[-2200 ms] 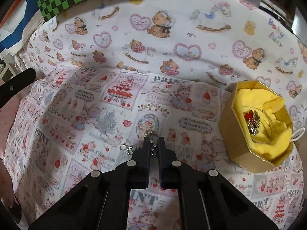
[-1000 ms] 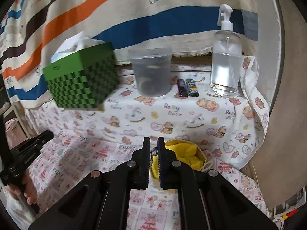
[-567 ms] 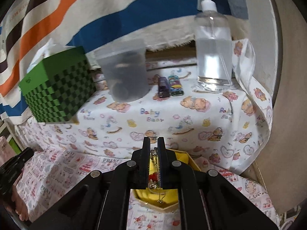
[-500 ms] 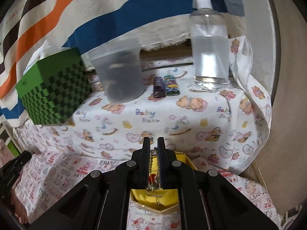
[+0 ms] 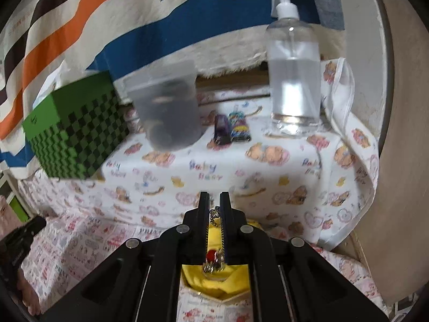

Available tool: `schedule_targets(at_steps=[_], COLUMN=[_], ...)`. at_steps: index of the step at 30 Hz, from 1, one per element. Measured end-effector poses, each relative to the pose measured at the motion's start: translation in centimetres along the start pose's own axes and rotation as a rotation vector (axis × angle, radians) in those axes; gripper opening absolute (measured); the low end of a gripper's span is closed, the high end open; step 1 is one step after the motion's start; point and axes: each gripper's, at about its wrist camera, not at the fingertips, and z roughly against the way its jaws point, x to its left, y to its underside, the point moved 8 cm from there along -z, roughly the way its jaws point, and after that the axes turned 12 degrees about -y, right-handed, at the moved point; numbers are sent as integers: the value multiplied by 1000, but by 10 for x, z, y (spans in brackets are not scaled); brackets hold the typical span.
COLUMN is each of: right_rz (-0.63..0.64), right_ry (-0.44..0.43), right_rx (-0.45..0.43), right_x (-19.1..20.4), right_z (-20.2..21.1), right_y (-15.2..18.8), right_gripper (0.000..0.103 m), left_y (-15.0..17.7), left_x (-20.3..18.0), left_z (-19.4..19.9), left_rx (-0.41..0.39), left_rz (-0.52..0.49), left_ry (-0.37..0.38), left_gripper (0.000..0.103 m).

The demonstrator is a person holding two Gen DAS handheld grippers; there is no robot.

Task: Organize jewelry
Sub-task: 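Carry the chain into the box and open the right gripper while the left carries the ring, then lower the small ring into the box and open the left gripper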

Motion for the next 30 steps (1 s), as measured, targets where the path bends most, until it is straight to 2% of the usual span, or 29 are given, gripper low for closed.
schedule_targets(at_steps=[1, 2, 3, 4, 5, 10, 12, 17, 20, 25, 28, 30], right_rz=[5, 4, -8, -20, -28, -16, -42, -62, -139, -291, -359, -381], right_ry=[8, 16, 22, 21, 18, 8, 17, 19, 48, -4, -13, -18], right_rx=[-3, -11, -24, -41, -67, -125, -137, -120, -90, -71, -70, -76], right_x=[0, -1, -3, -5, -7, -12, -19, -35, -53, -78, -92, -98], right_z=[1, 3, 6, 9, 14, 31, 34, 38, 36, 30, 30, 31], right_y=[2, 4, 6, 8, 8, 20, 27, 28, 31, 38, 40, 39], right_gripper=[13, 30, 60, 72, 76, 77, 84, 85, 85, 85, 85, 85], left_y=[0, 0, 0, -1, -1, -8, -9, -7, -6, -8, -7, -7], left_x=[-1, -2, -3, -4, -6, -27, -45, -104, -144, -205, -234, -246], left_z=[1, 2, 4, 6, 9, 24, 27, 27, 25, 10, -1, -7], left_rx=[-3, -5, -7, -10, -14, -34, -26, -14, 8, 82, 108, 101], left_rz=[-1, -4, -6, -6, -7, -29, -52, -149, -192, -210, -223, -222], left_ry=[0, 3, 6, 9, 19, 87, 121, 161, 205, 299, 313, 296], left_gripper=[11, 11, 11, 11, 11, 11, 11, 11, 11, 11, 11, 11])
